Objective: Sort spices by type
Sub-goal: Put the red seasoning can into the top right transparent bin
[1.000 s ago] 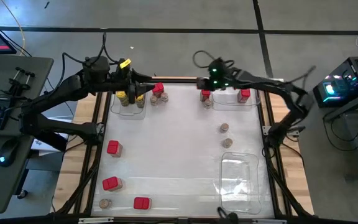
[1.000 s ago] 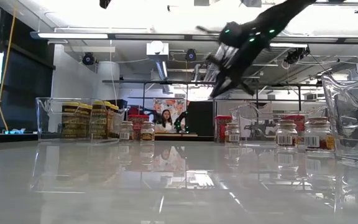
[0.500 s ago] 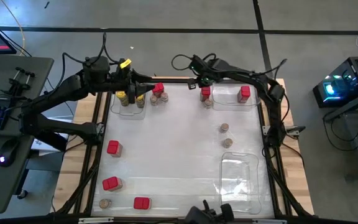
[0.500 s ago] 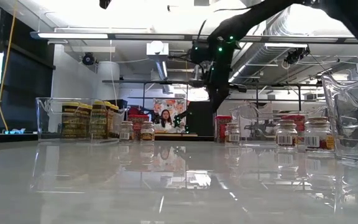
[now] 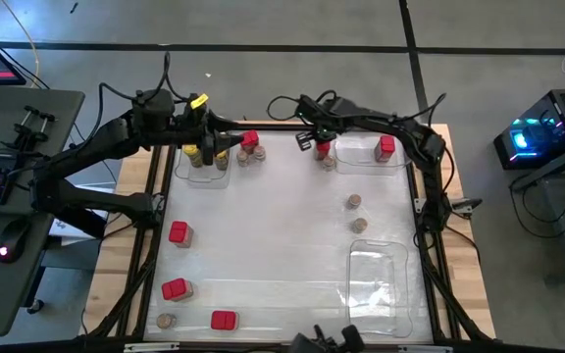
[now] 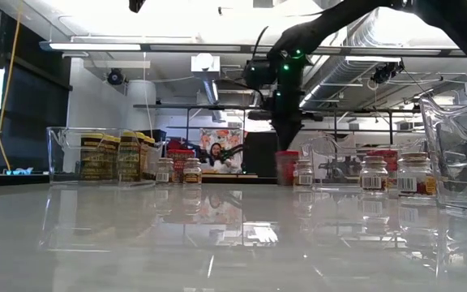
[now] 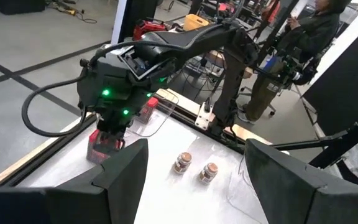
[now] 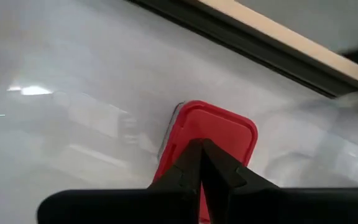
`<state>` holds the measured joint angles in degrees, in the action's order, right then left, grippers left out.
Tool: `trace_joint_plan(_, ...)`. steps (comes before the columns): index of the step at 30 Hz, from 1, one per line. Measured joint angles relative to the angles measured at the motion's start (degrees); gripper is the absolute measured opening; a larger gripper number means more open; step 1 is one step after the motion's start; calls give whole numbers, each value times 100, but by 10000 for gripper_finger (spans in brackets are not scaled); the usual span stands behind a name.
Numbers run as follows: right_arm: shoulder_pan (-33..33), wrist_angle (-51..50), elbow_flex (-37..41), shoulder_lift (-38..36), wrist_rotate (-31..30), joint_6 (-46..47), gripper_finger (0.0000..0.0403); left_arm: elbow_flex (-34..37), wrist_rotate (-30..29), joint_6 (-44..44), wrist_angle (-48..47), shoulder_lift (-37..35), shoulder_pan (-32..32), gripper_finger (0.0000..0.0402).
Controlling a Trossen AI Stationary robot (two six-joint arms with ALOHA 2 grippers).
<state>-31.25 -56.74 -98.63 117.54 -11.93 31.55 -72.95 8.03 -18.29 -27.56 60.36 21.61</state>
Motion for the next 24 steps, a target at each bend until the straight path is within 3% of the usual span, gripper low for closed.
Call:
trace_joint_plan(4, 216, 435, 2, 11, 522, -181, 0, 0, 0, 4, -14, 0, 0, 255)
trace_joint_plan(9, 577, 236, 0, 22, 953, -337, 0, 0, -2, 49, -14, 0, 0, 255)
trace_joint_plan(16, 1425, -824, -11, -7, 1433, -586, 0, 0, -2, 51, -14, 0, 0, 255)
trace_joint_plan(24, 2284, -2258, 6, 11, 1541, -612, 0, 0, -2, 53, -14, 0, 0, 255)
